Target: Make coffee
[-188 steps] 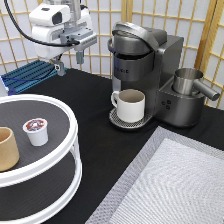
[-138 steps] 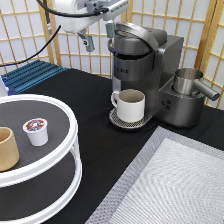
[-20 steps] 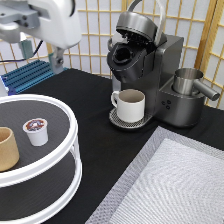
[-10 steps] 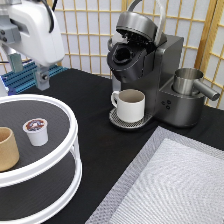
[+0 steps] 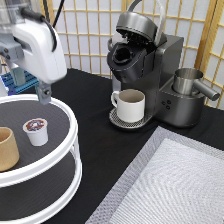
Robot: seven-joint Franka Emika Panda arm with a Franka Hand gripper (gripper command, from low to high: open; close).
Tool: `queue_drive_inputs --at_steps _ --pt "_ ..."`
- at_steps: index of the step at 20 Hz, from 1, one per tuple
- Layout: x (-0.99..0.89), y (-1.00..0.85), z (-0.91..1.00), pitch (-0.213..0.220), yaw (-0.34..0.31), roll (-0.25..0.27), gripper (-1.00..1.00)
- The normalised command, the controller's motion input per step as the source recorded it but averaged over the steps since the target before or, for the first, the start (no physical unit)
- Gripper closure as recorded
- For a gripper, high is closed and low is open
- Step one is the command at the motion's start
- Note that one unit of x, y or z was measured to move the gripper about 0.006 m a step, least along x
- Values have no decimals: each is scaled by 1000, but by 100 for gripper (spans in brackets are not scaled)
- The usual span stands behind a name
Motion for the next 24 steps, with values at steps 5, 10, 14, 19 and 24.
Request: queue_drive_inputs --at_steps 5,10,14,19,24 --pt "-281 0 -416 -35 68 -61 -100" --pt "-538 26 -461 -48 124 -55 -100" --pt "-578 31 -363 -98 140 -73 -100" --pt "-465 14 -191 -156 121 -93 -100" --pt "-306 -3 -170 -203 87 -76 -100"
